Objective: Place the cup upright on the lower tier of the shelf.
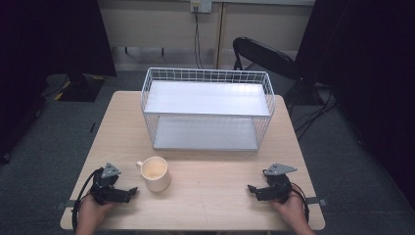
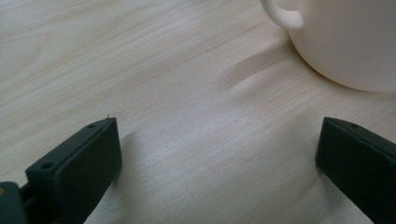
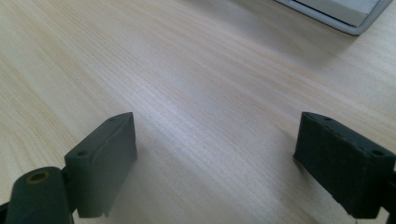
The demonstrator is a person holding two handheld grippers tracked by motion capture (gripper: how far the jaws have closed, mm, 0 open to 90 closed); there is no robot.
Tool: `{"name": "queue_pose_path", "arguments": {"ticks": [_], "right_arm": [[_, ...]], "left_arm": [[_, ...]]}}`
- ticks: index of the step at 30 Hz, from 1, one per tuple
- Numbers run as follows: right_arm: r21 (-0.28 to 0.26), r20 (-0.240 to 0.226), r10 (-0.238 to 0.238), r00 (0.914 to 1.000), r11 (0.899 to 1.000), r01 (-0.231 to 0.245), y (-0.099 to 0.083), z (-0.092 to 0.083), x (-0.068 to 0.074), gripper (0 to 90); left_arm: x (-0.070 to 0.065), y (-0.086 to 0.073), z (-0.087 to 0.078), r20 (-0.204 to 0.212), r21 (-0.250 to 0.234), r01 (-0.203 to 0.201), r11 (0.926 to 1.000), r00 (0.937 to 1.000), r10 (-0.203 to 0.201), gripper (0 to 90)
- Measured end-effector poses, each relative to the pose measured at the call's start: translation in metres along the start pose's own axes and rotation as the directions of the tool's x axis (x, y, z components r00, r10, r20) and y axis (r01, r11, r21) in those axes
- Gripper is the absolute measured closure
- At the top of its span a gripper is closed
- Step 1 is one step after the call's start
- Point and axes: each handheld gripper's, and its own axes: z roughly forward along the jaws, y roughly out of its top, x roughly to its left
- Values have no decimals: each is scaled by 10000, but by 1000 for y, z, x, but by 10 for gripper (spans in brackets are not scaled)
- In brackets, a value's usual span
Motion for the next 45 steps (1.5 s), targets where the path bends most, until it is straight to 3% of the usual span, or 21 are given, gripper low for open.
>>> {"name": "queue_pose_path", "arguments": {"ticks": [7, 11, 13, 14, 16, 19, 20, 21, 22, 23, 25, 26, 31, 32, 34, 45], "right_arm": [[9, 28, 54, 10000, 10000, -54, 0, 0, 1, 120], [9, 28, 54, 10000, 10000, -54, 0, 0, 1, 120], [8, 28, 53, 10000, 10000, -53, 0, 0, 1, 120], [9, 27, 55, 10000, 10000, -55, 0, 0, 1, 120], [7, 26, 46, 10000, 10000, -46, 0, 0, 0, 120], [3, 25, 45, 10000, 10000, -45, 0, 0, 0, 120], [5, 29, 51, 10000, 10000, -51, 0, 0, 0, 120], [5, 29, 51, 10000, 10000, -51, 0, 0, 0, 120], [4, 32, 54, 10000, 10000, -54, 0, 0, 0, 120], [4, 32, 54, 10000, 10000, -54, 0, 0, 0, 120], [5, 31, 54, 10000, 10000, -54, 0, 0, 0, 120], [5, 31, 54, 10000, 10000, -54, 0, 0, 0, 120], [4, 32, 54, 10000, 10000, -54, 0, 0, 0, 120], [3, 33, 52, 10000, 10000, -52, 0, 0, 0, 120], [4, 33, 56, 10000, 10000, -56, 0, 0, 0, 120], [2, 36, 56, 10000, 10000, -56, 0, 0, 0, 120]], "left_arm": [[0, -1, 0, -5, -105, 36, 9999, 10000, -36, 0], [1, -4, 2, -16, -440, 81, 9990, 10000, -81, 0], [3, -4, 1, 69, -377, -19, 9993, 10000, 22, 0], [4, -2, -1, 38, -74, -22, 10000, 10000, 22, 0], [4, 0, -1, -120, 162, 236, 9996, 9997, -234, 0], [5, 0, -2, -198, 183, 313, 9993, 9993, -309, 5], [6, 1, -4, -192, 183, 268, 9995, 9995, -264, 63], [6, 1, -5, -111, 81, 286, 9996, 9995, -285, 63], [9, 1, -9, 162, -123, 370, 9992, 9992, -368, 209], [9, 1, -9, 162, -123, 370, 9992, 9992, -368, 214], [9, 4, -14, 189, -305, 499, 9983, 9986, -493, 150], [9, 6, -16, 234, -404, 483, 9980, 9986, -474, 183], [6, 17, -26, 9, -269, 509, 9983, 9987, -509, 164], [4, 21, -30, 24, -287, 706, 9971, 9975, -705, 167], [3, 26, -35, 207, -466, 737, 9962, 9971, -728, 167], [-8, 50, -53, 337, -1093, 405, 9932, 9987, -370, 167]]}}
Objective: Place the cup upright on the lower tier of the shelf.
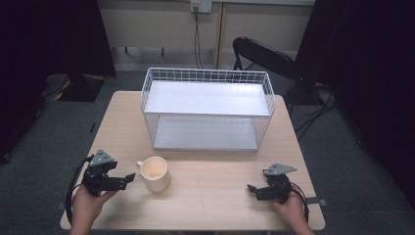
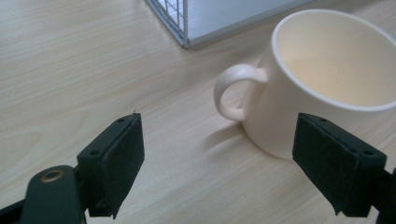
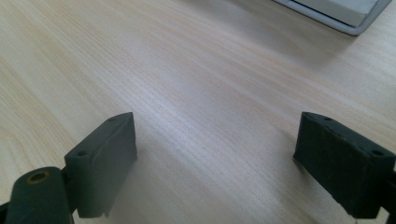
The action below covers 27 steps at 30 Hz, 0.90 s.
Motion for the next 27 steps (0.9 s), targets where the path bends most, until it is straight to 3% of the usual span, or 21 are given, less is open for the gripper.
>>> {"name": "queue_pose_path", "arguments": {"ticks": [16, 27], "right_arm": [[2, 17, 16, 10000, 10000, -16, 0, 0, 0, 120], [1, 18, 14, 10000, 10000, -14, 0, 0, 0, 120]], "left_arm": [[-8, 19, 4, 452, -337, -14, 9994, 9990, 29, 171], [-19, 33, 23, 563, -243, -221, 9995, 9981, 235, 206]]}}
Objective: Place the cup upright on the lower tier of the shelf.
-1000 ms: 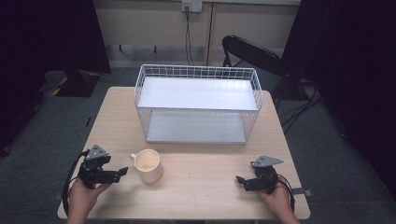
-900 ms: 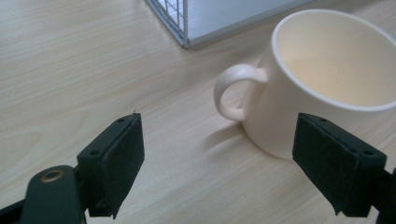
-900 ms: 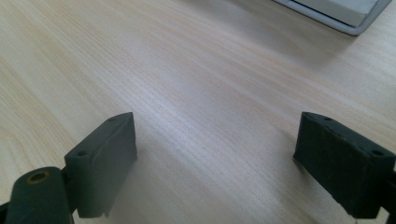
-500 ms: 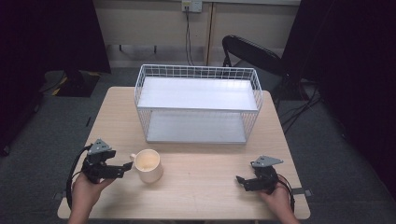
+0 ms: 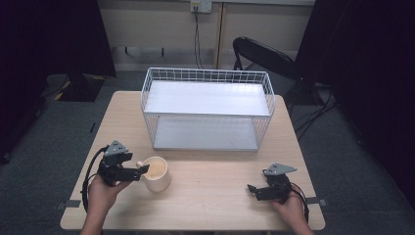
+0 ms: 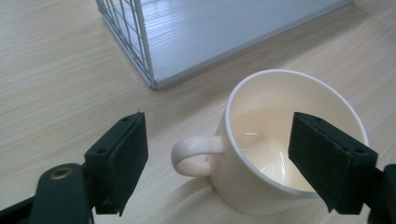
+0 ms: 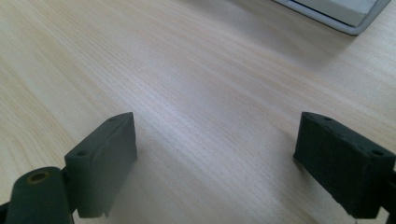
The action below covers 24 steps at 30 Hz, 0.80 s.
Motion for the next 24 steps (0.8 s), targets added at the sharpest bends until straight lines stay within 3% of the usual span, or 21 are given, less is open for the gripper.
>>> {"name": "queue_pose_path", "arguments": {"ticks": [10, 24], "right_arm": [[1, -1, 1, 10000, 10000, -1, 0, 0, 0, 120], [0, -2, 2, 10000, 10000, -2, 0, 0, 0, 121]], "left_arm": [[-6, 3, 10, 309, 142, -475, 9988, 9984, 471, 383], [-7, 7, 20, 623, 355, -625, 9974, 9962, 602, 474]]}}
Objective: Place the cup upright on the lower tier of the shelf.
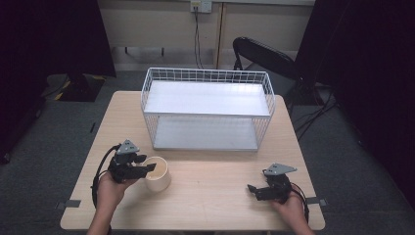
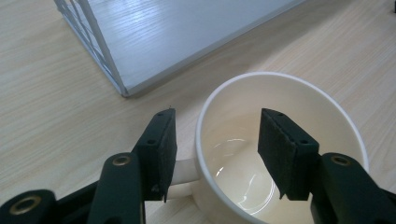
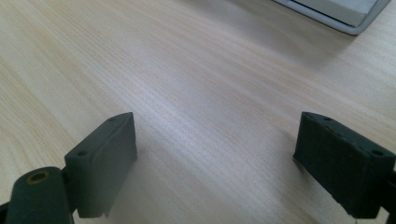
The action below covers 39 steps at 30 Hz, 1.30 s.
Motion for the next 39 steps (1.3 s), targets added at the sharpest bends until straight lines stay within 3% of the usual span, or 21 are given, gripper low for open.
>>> {"name": "queue_pose_path", "arguments": {"ticks": [13, 15, 19, 21, 24, 27, 33, 39], "right_arm": [[2, 0, 2, 10000, 10000, -2, 0, 0, 0, 121], [1, 0, -1, 10000, 10000, 1, 0, 0, 0, 120], [0, 1, -2, 10000, 10000, 2, 0, 0, 0, 121], [1, 1, 0, 10000, 10000, 0, 0, 0, 0, 120], [1, 0, 0, 10000, 10000, 0, 0, 0, 0, 120], [1, 1, -1, 10000, 10000, 1, 0, 0, 0, 120], [0, -1, -1, 10000, 10000, 1, 0, 0, 0, 120], [2, -1, -2, 10000, 10000, 2, 0, 0, 0, 121]], "left_arm": [[4, -5, 10, 190, 594, -24, 9982, 9998, 13, 625], [4, -6, 11, 62, 713, -104, 9974, 9999, 99, 677], [6, -9, 12, -58, 861, 297, 9958, 9996, -293, 734], [6, -9, 12, -100, 978, 240, 9949, 9997, -231, 777], [4, -7, 10, -518, 1180, 238, 9927, 9985, -178, 805], [5, -9, 9, -328, 1056, 699, 9919, 9972, -668, 823], [3, -7, 8, -841, 1009, 747, 9921, 9943, -663, 825], [-1, -1, 7, -1043, 439, 901, 9950, 9909, -851, 824]]}}
